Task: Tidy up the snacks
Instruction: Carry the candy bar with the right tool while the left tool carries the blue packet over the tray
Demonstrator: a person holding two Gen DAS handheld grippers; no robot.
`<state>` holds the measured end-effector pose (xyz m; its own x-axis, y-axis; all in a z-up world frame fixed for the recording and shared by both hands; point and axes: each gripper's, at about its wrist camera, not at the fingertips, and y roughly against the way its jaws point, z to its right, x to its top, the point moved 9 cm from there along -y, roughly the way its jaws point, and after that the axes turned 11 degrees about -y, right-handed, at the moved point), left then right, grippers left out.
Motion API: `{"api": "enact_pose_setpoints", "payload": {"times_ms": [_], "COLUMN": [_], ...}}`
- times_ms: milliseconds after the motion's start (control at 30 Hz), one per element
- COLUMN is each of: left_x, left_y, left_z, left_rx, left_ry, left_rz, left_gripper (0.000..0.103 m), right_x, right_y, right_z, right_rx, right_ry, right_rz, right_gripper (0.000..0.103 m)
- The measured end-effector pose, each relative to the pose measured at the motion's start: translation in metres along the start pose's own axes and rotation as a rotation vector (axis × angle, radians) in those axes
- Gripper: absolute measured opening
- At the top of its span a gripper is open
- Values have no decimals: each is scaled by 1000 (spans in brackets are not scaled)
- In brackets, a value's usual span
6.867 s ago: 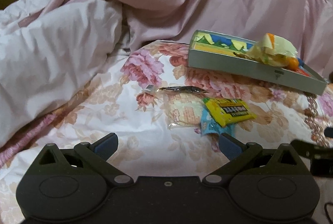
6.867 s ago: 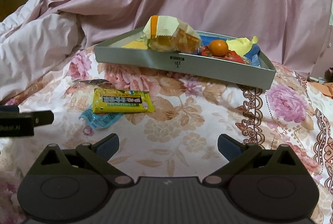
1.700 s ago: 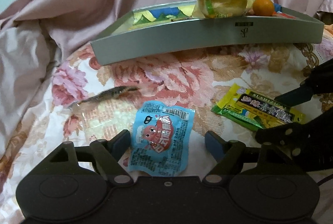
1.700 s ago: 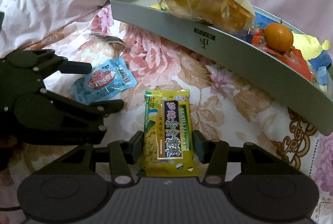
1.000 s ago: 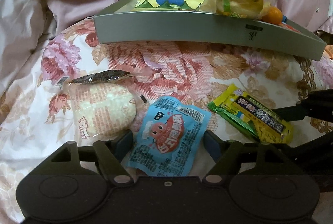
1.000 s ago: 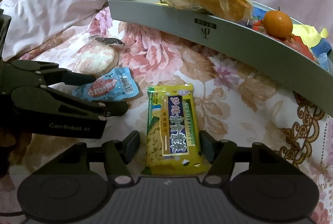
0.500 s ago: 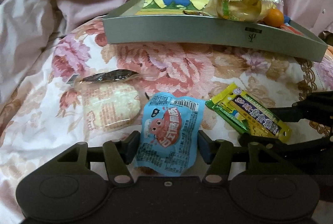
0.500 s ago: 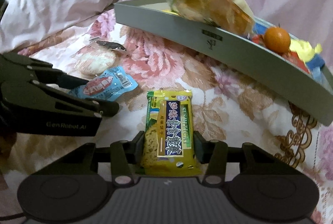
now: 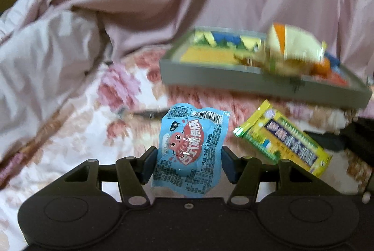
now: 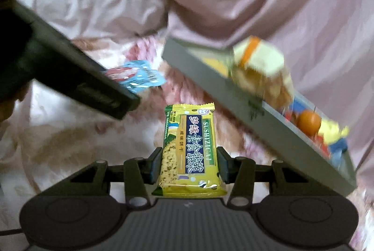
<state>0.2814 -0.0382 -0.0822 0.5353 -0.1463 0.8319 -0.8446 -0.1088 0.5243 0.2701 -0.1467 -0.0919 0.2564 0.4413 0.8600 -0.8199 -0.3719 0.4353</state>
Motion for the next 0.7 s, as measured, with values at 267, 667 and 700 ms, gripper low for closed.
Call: {"api": "enact_pose_setpoints", "payload": {"times_ms": [267, 667, 700], "left_x": [45, 95, 97], "left_y": [20, 6, 1], "left_z": [-15, -15, -14], "left_rx": [37, 27, 24], "left_ry": [21, 51, 55], "left_rz": [101, 135, 134], "left_gripper": [60, 60, 60], "right_x": [31, 66, 66], "right_y": [24, 9, 7], "right_z": [0, 33, 37], "right_rx": [-40, -141, -144], "right_ry": [22, 29, 21], "right_rz": [203, 355, 357], "right_gripper": [52, 52, 52]}}
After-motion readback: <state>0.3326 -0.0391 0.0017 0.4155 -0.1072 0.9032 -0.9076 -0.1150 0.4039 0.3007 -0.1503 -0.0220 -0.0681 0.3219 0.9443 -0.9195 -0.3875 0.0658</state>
